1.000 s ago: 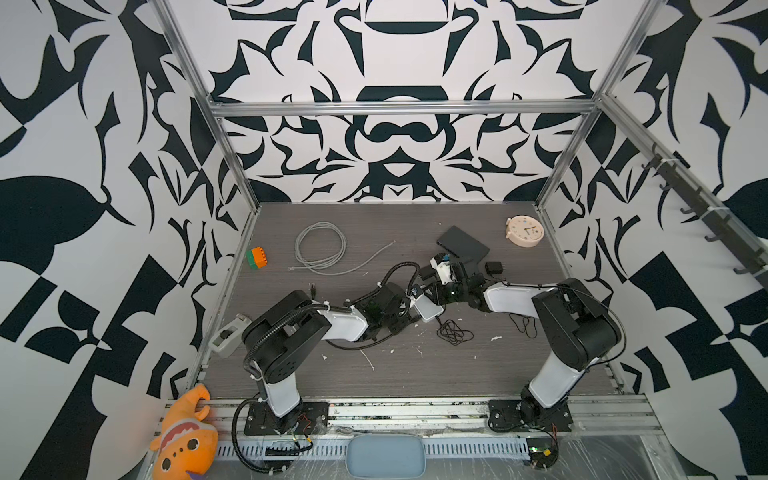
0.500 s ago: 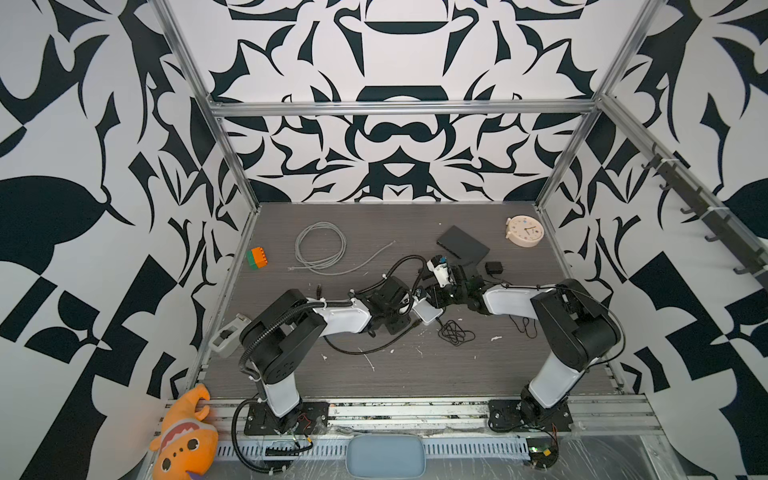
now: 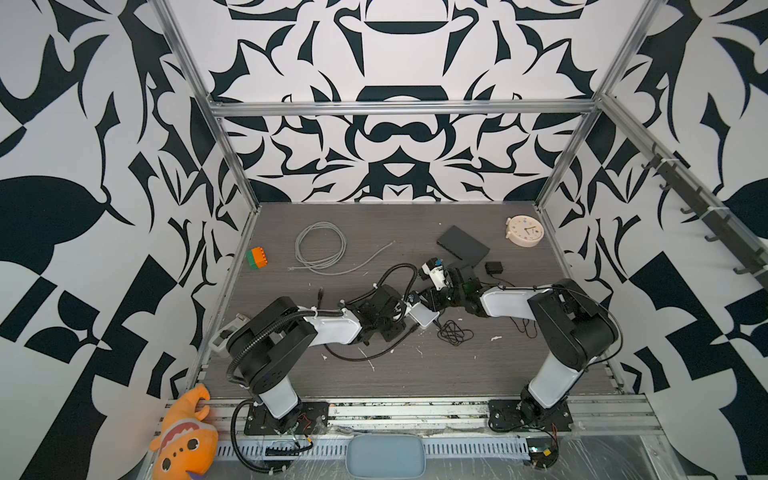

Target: Insert the plug into the switch port

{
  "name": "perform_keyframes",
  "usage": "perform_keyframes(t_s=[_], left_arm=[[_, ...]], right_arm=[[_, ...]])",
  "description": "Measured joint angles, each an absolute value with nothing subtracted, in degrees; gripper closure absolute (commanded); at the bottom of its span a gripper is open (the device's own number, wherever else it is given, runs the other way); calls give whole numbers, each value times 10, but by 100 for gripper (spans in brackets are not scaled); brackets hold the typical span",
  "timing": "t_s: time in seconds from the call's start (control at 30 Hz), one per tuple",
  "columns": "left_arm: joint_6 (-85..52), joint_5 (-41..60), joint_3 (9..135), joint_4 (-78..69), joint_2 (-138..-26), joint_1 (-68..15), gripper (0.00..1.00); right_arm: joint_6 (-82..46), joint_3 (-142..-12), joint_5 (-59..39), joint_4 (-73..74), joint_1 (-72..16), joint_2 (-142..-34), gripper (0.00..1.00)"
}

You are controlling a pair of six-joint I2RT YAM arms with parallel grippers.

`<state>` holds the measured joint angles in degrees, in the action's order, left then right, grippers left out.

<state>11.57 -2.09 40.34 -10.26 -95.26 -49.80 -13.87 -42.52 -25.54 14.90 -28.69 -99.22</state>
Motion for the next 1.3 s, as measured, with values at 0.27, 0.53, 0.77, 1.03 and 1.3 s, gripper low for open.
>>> perform_keyframes(t_s=[0.27,0.53,0.77,1.03,1.3], left_arm=[[96,-21,386,-134,-950,-498,100],[87,-23,387,-141,-954,-498,100],[86,-44,399,-134,-962,-501,100],[63,-68,385,-172,-966,-505,100],[43,-43,364,-214,-963,-498,100]], right_arm=[[-145,-418,-257,163,-287,-992,73],[-135,-412,-259,184,-288,-997,73],[-124,-412,-245,190,-290,-997,75],[-127,-409,-235,204,-290,-1000,75],[-129,-408,-233,209,-290,-1000,75]])
